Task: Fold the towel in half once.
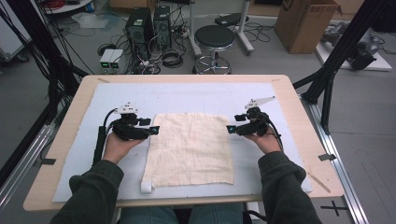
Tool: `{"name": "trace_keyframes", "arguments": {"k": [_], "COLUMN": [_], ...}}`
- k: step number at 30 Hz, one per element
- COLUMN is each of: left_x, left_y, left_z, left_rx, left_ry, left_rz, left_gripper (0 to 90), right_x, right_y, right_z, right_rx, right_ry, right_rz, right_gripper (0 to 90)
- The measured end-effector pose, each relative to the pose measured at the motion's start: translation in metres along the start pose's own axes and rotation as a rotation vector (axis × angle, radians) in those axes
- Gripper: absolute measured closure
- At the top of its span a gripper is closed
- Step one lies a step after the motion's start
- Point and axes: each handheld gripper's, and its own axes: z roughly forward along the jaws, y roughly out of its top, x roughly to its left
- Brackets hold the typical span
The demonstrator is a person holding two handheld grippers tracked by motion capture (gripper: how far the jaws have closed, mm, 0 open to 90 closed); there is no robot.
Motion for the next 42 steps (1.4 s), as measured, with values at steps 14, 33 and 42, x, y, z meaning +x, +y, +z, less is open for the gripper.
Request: {"name": "trace_keyframes", "arguments": {"k": [14, 33, 42], "left_x": [0.018, 0.047, 0.054], "left_y": [0.013, 0.001, 0.002], "left_z": [0.018, 0.058, 0.077], "left_rx": [-0.003, 0.057, 0.088], "left_ry": [0.046, 0.154, 0.178], "left_rz": [-0.019, -0.100, -0.138], "left_gripper": [44.3, 51.8, 54.9], "right_x": [-0.015, -0.041, -0.052], "right_y": [0.023, 0.008, 0.003], "right_z": [0.014, 0.049, 0.054], "right_rx": [0.007, 0.059, 0.061], "right_ry": [-0.020, -0.042, -0.076], "right_rz": [0.011, 0.091, 0.129], "right_gripper": [28.9, 32.9, 43.4]}}
